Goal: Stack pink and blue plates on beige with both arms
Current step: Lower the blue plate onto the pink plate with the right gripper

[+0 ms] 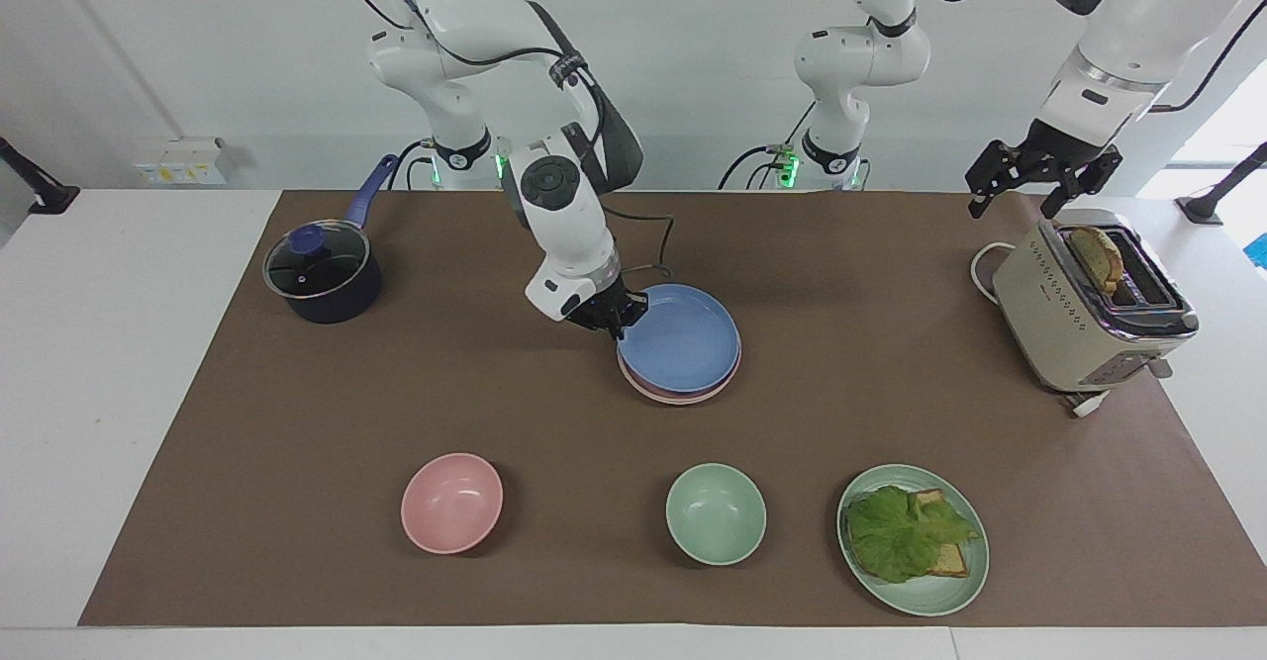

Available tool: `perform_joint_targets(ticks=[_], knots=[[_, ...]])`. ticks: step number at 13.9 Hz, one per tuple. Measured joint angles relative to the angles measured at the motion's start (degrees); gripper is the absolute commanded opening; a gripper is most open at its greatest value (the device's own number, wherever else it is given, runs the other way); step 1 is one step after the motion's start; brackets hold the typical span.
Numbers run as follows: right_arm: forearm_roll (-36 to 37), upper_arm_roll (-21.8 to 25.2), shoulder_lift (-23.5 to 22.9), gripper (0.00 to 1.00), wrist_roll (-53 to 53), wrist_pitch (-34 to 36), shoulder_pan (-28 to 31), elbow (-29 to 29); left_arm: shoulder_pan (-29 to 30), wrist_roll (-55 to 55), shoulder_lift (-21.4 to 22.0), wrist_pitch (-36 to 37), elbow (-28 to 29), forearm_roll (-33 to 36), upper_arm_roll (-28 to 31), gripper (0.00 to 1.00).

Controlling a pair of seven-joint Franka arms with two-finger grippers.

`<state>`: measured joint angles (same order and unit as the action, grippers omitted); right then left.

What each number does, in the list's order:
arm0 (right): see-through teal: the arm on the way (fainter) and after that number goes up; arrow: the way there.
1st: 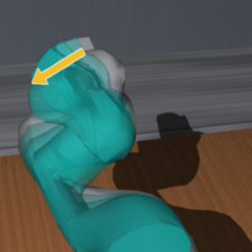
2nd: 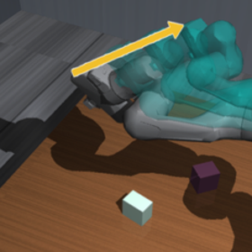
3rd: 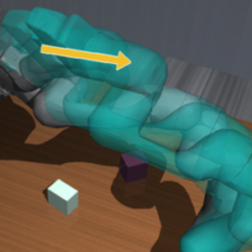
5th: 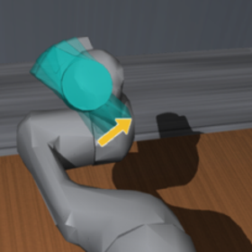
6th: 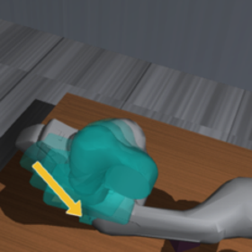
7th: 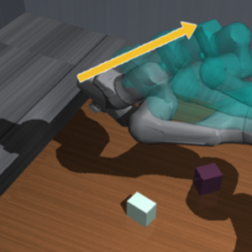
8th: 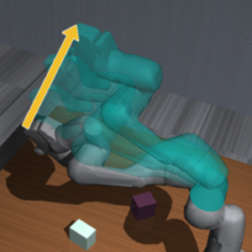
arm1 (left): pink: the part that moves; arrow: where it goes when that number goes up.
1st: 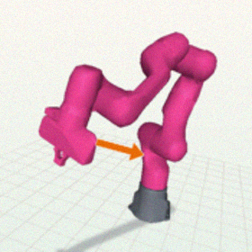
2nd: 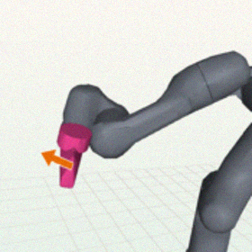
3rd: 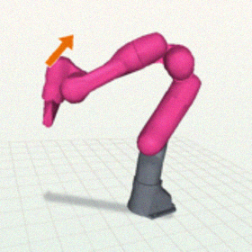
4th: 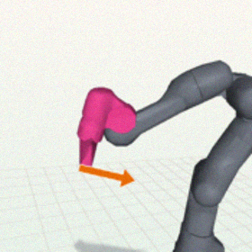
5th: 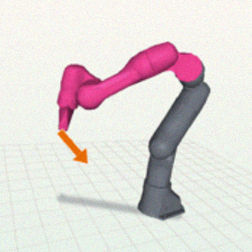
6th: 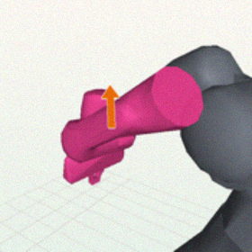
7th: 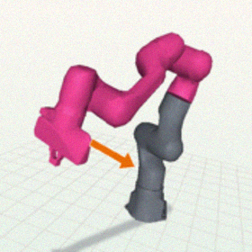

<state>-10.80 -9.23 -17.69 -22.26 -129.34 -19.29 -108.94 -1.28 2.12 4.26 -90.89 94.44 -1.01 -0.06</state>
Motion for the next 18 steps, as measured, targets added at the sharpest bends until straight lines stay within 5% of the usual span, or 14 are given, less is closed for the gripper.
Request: perform_joint_targets(ticks=[14, 16, 18], knots=[[-1.9, 0.1, -0.7, 0.01, 1.3, -3.5, 0.1, -1.2, 0.0, 0.0, 0.0, 0.0, 0.0, 0.0, 0.0, 1.00], [-1.9, 0.1, -0.8, 0.20, 1.3, -3.6, 0.1, -1.2, 0.0, 0.0, 0.0, 0.0, 0.0, 0.0, 0.0, 1.00], [-1.9, 0.1, -0.8, 0.58, 1.3, -3.6, 0.1, -1.2, 0.0, 0.0, 0.0, 0.0, 0.0, 0.0, 0.0, 1.00]])
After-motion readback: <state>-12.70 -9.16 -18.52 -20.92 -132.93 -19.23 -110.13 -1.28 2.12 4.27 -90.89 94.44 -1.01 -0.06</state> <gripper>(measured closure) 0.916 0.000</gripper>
